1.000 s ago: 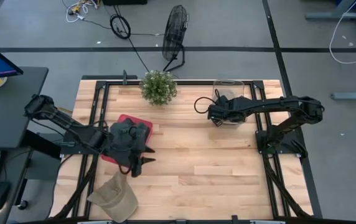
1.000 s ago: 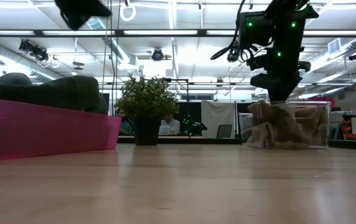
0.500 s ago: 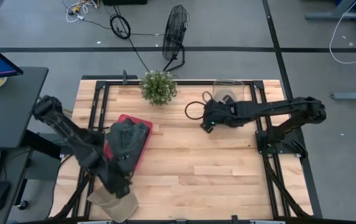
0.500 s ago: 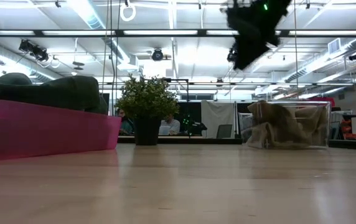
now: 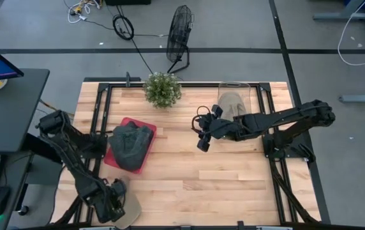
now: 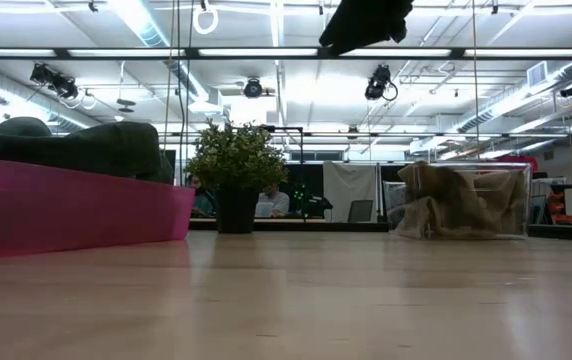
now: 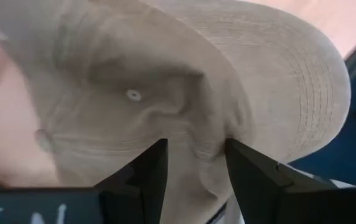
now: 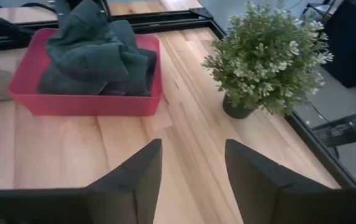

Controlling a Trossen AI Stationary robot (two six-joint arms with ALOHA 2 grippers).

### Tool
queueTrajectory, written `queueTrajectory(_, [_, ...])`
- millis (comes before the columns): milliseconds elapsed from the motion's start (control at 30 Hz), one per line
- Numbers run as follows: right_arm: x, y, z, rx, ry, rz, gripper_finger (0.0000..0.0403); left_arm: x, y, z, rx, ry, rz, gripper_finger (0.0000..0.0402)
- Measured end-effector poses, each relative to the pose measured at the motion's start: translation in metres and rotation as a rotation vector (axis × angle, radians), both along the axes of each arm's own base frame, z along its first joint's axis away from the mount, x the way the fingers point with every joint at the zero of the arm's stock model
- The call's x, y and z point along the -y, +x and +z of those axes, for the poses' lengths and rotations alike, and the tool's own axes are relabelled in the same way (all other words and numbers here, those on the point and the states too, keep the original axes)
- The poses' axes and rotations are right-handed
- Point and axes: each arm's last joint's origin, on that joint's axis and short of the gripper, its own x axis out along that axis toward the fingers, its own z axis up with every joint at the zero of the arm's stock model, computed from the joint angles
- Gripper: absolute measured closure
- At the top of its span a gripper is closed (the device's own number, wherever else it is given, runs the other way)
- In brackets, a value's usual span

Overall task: Pick & Place hat
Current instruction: Put the brown cap into the transparent bin

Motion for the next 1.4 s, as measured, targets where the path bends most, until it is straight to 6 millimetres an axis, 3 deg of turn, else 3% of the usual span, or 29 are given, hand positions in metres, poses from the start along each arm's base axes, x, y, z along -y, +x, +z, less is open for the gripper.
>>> queueTrajectory(300, [-0.014,0.007,-0.013,-0.053,0.07,0.128,0.0222,0.014,0.014,-0.008,0.177,-0.022,-0.029,0.0243])
queueTrajectory(433, [-0.022,0.014,-0.026,-0.1,0.088,0.17,0.0222,0.015,0.016,-0.011,0.214,0.016,-0.106,0.0285])
queueTrajectory(600, [-0.029,0.024,-0.043,-0.144,0.082,0.182,0.0222,0.011,0.023,-0.01,0.328,0.103,-0.143,0.0383])
queueTrajectory(867, [-0.06,0.042,-0.066,-0.153,0.053,0.472,0.0222,0.003,0.059,0.004,0.558,0.176,-0.149,0.0395])
queueTrajectory(1100, [-0.091,0.056,-0.06,0.066,-0.006,0.707,0.0222,-0.028,0.103,0.018,0.616,0.299,-0.189,0.0392])
queueTrajectory(1400, [-0.096,0.078,-0.098,0.05,-0.049,0.78,0.0222,-0.079,0.148,0.024,0.653,0.378,-0.316,0.0393])
